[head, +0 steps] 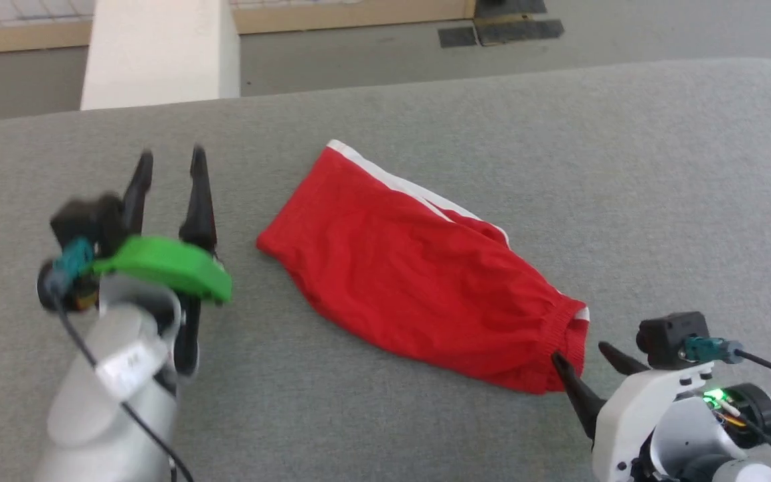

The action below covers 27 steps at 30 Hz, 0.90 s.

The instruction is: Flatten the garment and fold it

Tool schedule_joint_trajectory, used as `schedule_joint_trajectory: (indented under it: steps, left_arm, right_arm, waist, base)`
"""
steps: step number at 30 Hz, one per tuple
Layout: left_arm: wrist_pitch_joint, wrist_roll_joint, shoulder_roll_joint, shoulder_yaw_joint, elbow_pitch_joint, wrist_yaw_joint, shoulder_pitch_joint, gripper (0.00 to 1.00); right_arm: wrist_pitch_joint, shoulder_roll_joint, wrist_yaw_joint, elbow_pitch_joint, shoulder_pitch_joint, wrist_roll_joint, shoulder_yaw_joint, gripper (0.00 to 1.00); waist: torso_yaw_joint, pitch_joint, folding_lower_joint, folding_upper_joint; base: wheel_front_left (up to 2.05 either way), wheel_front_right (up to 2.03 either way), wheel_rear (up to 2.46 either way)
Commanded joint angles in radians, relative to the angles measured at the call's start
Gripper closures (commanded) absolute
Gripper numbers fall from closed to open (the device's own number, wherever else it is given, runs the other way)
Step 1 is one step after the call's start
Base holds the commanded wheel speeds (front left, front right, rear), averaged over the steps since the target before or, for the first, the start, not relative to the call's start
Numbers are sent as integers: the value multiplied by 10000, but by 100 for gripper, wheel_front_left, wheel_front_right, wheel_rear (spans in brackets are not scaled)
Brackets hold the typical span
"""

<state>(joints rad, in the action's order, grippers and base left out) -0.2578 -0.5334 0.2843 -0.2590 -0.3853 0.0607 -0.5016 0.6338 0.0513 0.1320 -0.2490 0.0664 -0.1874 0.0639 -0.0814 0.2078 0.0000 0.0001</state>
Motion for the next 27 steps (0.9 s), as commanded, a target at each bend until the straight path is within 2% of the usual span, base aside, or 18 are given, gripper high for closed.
schedule_joint_trajectory:
  steps: [1,9,17,18,19,23,27]
  left_arm:
    - [-36,-76,-32,101,355,149,522,0]
    - [206,-315,151,436,2272,822,2484,0]
    - [527,-426,137,270,2933,994,3063,0]
    - [606,-447,128,185,2914,975,3110,0]
    - [626,-449,134,161,2908,966,3110,0]
    - [870,-453,159,-24,2925,885,3012,0]
    - [1571,-574,150,-355,2781,688,2613,0]
  right_arm:
    - [-63,-5,-13,245,-105,37,-47,0]
    - [-488,-9,-13,2011,-332,-239,-622,0]
    - [-1371,-10,-13,3985,-969,-345,-478,0]
    - [-1356,-10,-13,4418,-1139,-349,-356,92]
    - [-1329,-10,-13,4522,-1191,-374,-269,100]
    - [-1372,-10,-13,4572,-1352,-460,-169,100]
    - [-1475,-10,-13,4337,-1513,-579,-171,100]
  waist:
    - [447,-255,0,-1]
    - [900,-130,0,-1]
    - [999,-123,0,-1]
    - [973,-170,0,-1]
    - [955,-184,0,-1]
    - [890,-192,0,-1]
    - [802,-100,0,-1]
  base:
    - [0,0,0]
    - [0,0,0]
    - [0,0,0]
    - [0,0,0]
    - [0,0,0]
    - [0,0,0]
    - [0,0,0]
